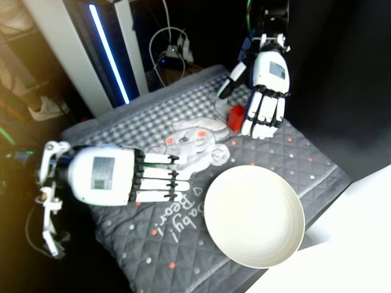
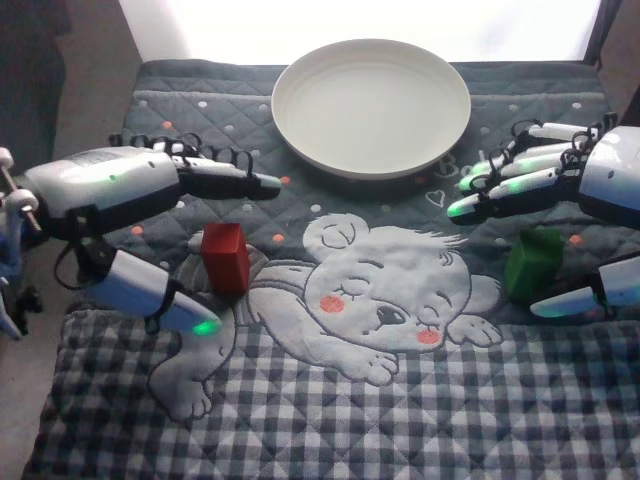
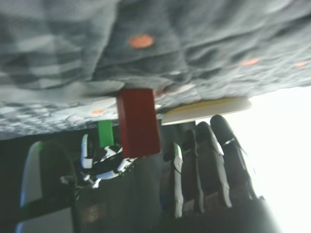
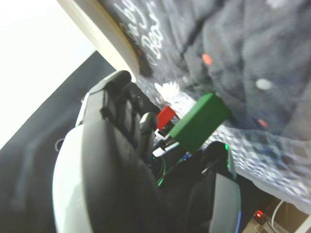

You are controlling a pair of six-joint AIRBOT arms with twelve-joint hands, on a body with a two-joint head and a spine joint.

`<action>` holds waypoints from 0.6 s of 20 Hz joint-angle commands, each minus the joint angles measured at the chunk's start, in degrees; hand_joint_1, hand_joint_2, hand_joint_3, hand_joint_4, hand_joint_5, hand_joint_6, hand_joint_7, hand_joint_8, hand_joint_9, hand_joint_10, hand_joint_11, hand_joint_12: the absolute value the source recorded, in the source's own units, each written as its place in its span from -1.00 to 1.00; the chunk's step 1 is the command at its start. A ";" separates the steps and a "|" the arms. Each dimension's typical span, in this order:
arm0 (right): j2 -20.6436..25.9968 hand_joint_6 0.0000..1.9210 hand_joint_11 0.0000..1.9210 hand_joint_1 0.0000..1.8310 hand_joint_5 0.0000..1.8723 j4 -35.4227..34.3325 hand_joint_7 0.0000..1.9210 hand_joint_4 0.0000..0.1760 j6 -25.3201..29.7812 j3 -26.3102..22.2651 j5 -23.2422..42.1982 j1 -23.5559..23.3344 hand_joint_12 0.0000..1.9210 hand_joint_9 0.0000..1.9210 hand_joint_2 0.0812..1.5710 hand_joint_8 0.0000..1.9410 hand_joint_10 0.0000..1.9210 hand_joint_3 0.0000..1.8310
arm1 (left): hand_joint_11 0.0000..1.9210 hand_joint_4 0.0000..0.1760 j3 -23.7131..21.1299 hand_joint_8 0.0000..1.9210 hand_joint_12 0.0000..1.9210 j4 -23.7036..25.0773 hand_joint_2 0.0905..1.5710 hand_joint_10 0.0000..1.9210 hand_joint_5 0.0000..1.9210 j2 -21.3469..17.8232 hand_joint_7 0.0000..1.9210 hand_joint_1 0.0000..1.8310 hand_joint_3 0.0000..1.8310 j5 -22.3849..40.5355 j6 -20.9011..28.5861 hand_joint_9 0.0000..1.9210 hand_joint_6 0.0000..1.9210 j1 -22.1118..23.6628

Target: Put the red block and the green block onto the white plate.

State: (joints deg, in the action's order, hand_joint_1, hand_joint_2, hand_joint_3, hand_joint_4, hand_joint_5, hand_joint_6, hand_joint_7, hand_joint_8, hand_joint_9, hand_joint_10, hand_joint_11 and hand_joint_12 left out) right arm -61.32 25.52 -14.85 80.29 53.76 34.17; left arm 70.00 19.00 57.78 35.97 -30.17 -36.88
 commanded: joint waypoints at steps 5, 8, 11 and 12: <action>0.54 -1.00 -0.76 0.11 -0.39 -2.66 -0.40 -0.25 0.32 0.32 5.60 -0.38 0.23 -0.32 0.15 -1.00 -0.97 -1.00 | -0.89 -1.00 0.43 -1.00 0.09 -2.27 0.18 -0.99 -0.41 0.35 -0.34 -0.16 -1.00 6.22 0.22 -0.38 -1.00 0.36; 0.53 -1.00 -0.66 0.12 -0.37 -2.71 -0.32 -0.47 0.32 0.32 5.52 -0.38 0.19 -0.26 0.15 -0.99 -0.96 -1.00 | -0.92 -1.00 0.69 -1.00 0.10 -2.73 0.15 -1.00 -0.40 0.67 -0.34 -0.10 -1.00 6.58 0.17 -0.39 -1.00 0.35; 0.50 -1.00 -0.62 0.16 -0.35 -2.82 -0.28 -0.46 0.32 0.32 5.45 -0.38 0.16 -0.22 0.13 -0.99 -0.96 -1.00 | -0.94 -1.00 0.82 -1.00 0.11 -3.40 0.17 -0.99 -0.37 0.92 -0.31 -0.08 -1.00 7.16 0.02 -0.38 -1.00 0.35; 0.50 -1.00 -0.59 0.16 -0.35 -2.83 -0.28 -0.44 0.32 0.32 5.42 -0.38 0.14 -0.21 0.14 -1.00 -0.97 -1.00 | -0.91 -1.00 0.88 -0.99 0.11 -3.54 0.18 -0.99 -0.37 1.04 -0.30 -0.07 -1.00 7.33 0.01 -0.36 -1.00 0.35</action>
State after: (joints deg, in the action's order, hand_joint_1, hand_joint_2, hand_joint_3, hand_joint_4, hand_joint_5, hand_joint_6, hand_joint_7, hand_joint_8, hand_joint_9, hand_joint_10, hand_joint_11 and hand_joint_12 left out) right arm -61.32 25.39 -14.85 80.29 53.54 34.17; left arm 70.70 16.78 58.85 36.64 -30.24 -36.91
